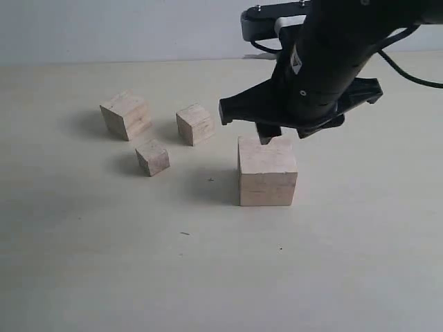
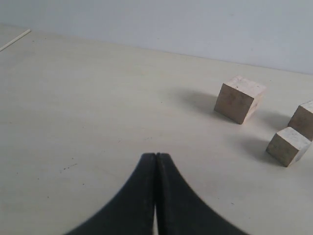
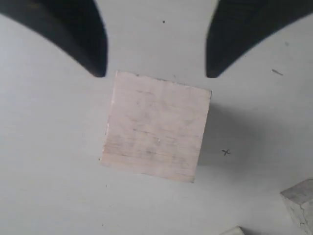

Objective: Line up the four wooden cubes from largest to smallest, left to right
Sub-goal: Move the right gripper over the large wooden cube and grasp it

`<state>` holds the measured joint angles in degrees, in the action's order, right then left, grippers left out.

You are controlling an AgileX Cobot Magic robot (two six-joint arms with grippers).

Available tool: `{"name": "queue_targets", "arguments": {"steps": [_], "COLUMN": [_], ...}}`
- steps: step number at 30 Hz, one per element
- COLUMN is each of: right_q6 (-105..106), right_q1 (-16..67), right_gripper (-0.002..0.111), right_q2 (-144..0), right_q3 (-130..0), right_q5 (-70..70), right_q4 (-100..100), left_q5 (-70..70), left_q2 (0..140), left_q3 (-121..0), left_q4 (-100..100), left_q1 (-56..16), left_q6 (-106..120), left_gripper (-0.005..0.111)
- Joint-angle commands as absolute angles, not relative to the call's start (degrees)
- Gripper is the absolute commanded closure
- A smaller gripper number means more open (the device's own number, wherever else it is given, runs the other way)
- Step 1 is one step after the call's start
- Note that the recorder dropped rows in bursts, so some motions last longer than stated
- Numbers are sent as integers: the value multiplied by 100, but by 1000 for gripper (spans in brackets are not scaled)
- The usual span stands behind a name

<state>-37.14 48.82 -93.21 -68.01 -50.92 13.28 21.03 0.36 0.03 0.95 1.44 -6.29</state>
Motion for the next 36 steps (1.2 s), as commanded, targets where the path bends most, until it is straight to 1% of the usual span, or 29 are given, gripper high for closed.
{"name": "queue_targets", "arguments": {"steps": [1,2,5,8,12,21,26,36], "right_q6": [-3751,-3751,-3879,-4496,-4798,-5523,-5564,-5564], "right_q1": [4894,4894,4894,4883,4883,4883,4883,4883], "right_gripper": [11,2,3,3,3,3,3,3], "right_q2": [-9532,-9590,-9873,-10231,-10500,-10544,-10594,-11256], "right_q3": [-6857,-6857,-6857,-6857,-6937,-7201,-7201,-7201], "right_q5": [-4484,-4334,-4033,-4023,-4009,-4335,-4380,-4273], "right_q4": [1361,1307,1243,1597,1728,2576,2565,2402], "left_q5": [2061,2061,2061,2061,2061,2061,2061,2061], "left_q2": [0,0,0,0,0,0,0,0], "left_q3": [0,0,0,0,0,0,0,0], "left_q4": [82,82,82,82,82,82,82,82], "left_q1": [112,112,112,112,112,112,112,112], "left_q6": [-628,-628,-628,-628,-628,-628,-628,-628], "left_gripper": [107,107,107,107,107,107,107,107]}}
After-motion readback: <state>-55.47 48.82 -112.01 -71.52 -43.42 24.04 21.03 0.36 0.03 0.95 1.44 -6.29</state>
